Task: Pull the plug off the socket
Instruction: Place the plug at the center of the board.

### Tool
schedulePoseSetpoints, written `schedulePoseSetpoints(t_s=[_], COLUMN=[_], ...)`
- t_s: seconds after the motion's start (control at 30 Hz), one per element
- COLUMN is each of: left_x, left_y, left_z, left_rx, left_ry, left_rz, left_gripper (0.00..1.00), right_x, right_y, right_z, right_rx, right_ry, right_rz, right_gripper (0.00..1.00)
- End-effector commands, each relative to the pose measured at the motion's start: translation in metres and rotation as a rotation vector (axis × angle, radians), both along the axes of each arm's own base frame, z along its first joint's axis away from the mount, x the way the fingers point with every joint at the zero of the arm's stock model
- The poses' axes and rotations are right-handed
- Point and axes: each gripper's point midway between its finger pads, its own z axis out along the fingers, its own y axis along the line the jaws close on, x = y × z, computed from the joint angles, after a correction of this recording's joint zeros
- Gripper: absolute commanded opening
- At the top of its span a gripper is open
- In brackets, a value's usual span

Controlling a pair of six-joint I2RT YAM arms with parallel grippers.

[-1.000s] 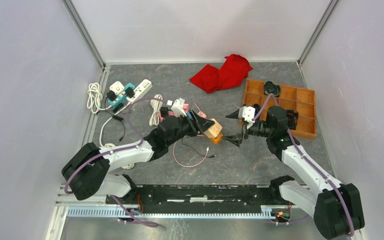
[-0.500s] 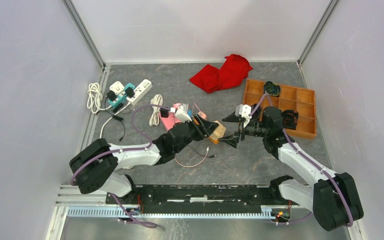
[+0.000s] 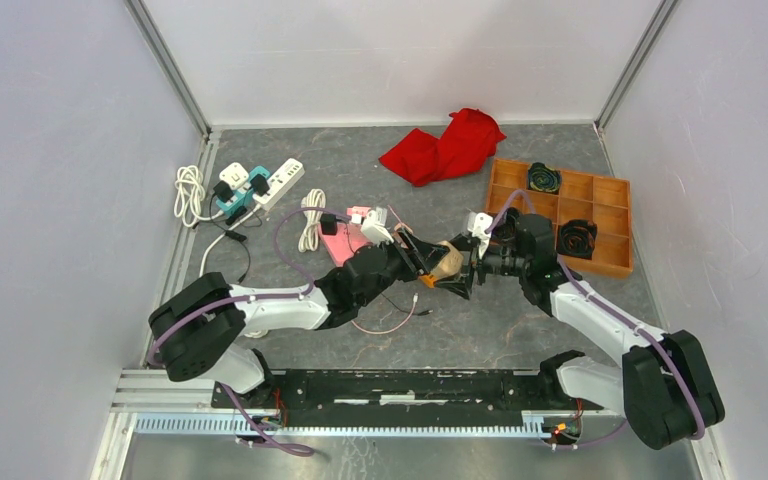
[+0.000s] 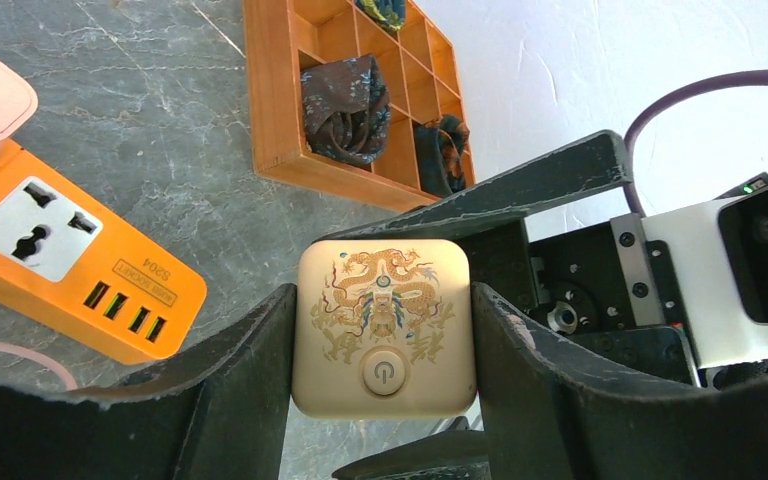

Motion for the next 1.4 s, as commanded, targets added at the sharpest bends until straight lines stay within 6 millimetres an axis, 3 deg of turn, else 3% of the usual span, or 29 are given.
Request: schedulePoseSetpoints(t_s=[0.0,0.27,0.4,0.5,0.6,0.87,0.9,0.93,1.2,1.37], left_x=[0.008,0.006,0.003,0.001,0.0,-0.005,-0.005,-0.005,-0.005,-0.007], left_y=[-0.007,-0.007,-0.006,-0.006,-0.006,0.006,0.01,0.015,0.04,0.066], left_z=[0.042,0.043,0.045,0.046,0.046,0.042,0.043,0.046,0.059,0.101], left_rx=[-0.126,-0.127,-0.131,-0.133,-0.121,-0.046,-0.038,-0.033,0.12,0.282], left_ry=[-0.058,-0.069,-0.08,-0.089,-0.092,-0.113,-0.123,-0.131,-0.189,-0.287], left_rz=[0.036,0.024,0.016,0.007,-0.002,0.002,0.012,0.021,0.056,0.069], left_gripper=[0.02,0.02,0.03,0.13,0.37,0.74,0.91,0.98,1.0,1.0], right_x=[0.008,0.005,0.004,0.004,0.003,-0.008,-0.009,-0.01,-0.012,-0.009], right_y=[0.003,0.005,0.005,0.006,0.007,0.007,0.007,0.006,0.003,-0.005], right_z=[0.013,0.021,0.024,0.025,0.026,0.024,0.024,0.024,0.026,0.033], right_rx=[-0.003,0.01,0.015,0.012,0.007,-0.036,-0.036,-0.038,-0.053,-0.071], right_ry=[-0.056,-0.087,-0.099,-0.098,-0.101,-0.138,-0.141,-0.147,-0.168,-0.189], right_rz=[0.002,0.022,0.031,0.041,0.057,0.16,0.164,0.169,0.195,0.195], right_gripper=[0.91,0.68,0.44,0.21,0.06,0.0,0.0,0.0,0.0,0.0])
